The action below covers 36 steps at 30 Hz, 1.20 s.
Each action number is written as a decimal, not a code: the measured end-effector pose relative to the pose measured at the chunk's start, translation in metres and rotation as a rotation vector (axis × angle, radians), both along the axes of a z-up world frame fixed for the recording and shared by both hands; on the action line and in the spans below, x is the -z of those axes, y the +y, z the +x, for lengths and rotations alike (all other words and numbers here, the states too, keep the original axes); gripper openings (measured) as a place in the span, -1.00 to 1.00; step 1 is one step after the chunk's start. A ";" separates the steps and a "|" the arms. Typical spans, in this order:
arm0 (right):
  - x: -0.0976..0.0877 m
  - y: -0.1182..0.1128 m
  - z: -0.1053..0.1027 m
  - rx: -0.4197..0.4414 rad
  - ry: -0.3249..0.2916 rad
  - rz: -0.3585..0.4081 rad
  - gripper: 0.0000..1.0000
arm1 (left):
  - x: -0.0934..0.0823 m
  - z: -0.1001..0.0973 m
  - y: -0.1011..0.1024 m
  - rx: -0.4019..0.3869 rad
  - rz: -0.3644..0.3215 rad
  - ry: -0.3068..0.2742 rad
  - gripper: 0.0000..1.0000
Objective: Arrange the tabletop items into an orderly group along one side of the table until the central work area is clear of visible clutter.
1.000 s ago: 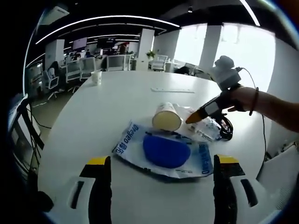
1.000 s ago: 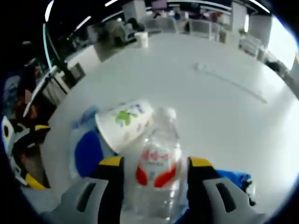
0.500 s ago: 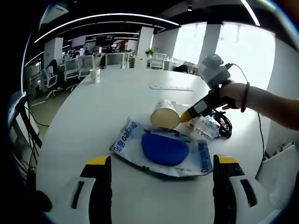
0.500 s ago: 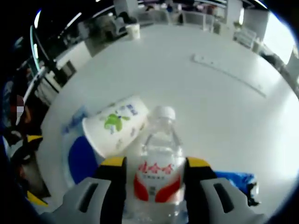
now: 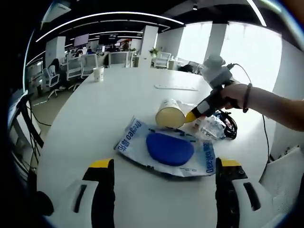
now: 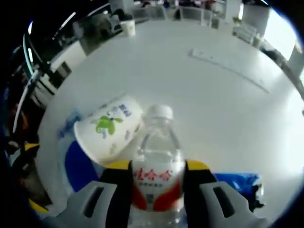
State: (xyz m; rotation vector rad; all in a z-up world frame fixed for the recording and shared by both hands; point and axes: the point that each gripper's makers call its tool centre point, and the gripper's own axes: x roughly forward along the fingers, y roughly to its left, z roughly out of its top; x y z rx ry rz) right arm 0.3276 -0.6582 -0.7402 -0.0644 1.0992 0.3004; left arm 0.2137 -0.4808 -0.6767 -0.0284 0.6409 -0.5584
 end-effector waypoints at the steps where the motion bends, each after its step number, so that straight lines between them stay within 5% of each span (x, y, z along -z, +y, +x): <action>1: 0.000 0.000 0.000 -0.003 0.001 0.002 -0.24 | 0.000 0.000 0.000 -0.001 0.000 0.000 0.73; 19: -0.018 0.002 0.000 -0.026 -0.065 0.019 -0.29 | -0.008 0.000 0.001 -0.011 -0.009 -0.024 0.72; 36: -0.064 -0.009 0.011 0.097 -0.280 0.077 -0.30 | -0.019 -0.002 -0.003 -0.013 -0.021 -0.054 0.72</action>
